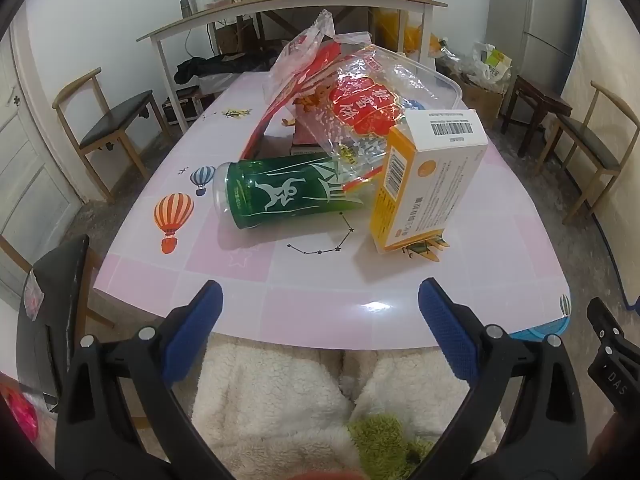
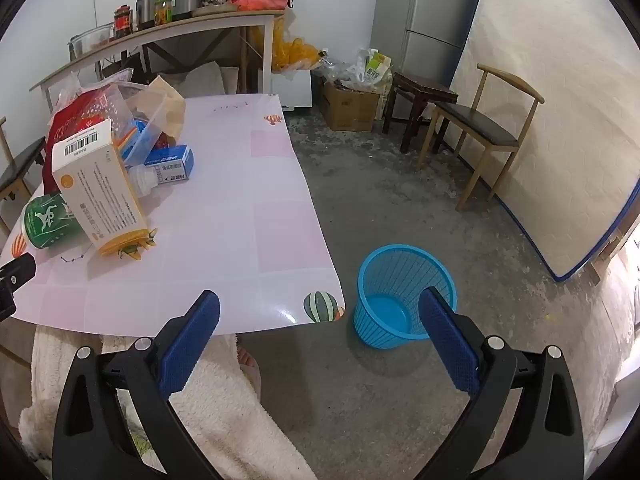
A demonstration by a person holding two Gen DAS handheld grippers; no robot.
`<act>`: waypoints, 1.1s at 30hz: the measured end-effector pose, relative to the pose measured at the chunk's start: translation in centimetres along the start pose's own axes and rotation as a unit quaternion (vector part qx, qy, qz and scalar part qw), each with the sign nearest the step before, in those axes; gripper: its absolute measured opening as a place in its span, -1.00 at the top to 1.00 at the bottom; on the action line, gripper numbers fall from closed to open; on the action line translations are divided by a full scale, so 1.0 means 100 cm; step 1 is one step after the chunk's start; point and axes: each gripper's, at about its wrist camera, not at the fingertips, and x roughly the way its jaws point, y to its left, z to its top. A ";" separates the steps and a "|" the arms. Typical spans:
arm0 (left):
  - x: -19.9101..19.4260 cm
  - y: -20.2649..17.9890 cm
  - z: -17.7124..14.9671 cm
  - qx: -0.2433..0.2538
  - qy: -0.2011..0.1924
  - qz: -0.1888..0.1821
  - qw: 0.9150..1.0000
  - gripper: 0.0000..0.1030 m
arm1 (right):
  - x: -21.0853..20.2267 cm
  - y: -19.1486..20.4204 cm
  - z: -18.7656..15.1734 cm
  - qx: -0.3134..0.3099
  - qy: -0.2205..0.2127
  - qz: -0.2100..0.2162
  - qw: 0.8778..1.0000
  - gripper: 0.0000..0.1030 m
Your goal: Collect trash
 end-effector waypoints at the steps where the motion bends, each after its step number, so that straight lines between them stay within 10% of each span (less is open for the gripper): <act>1: 0.000 0.000 0.000 0.000 0.000 0.000 1.000 -0.83 | 0.000 0.000 0.000 0.000 0.000 0.000 1.000 -0.88; 33: 0.000 0.000 0.000 0.001 0.001 0.001 1.000 -0.83 | 0.000 0.002 0.002 0.001 0.002 0.000 1.000 -0.88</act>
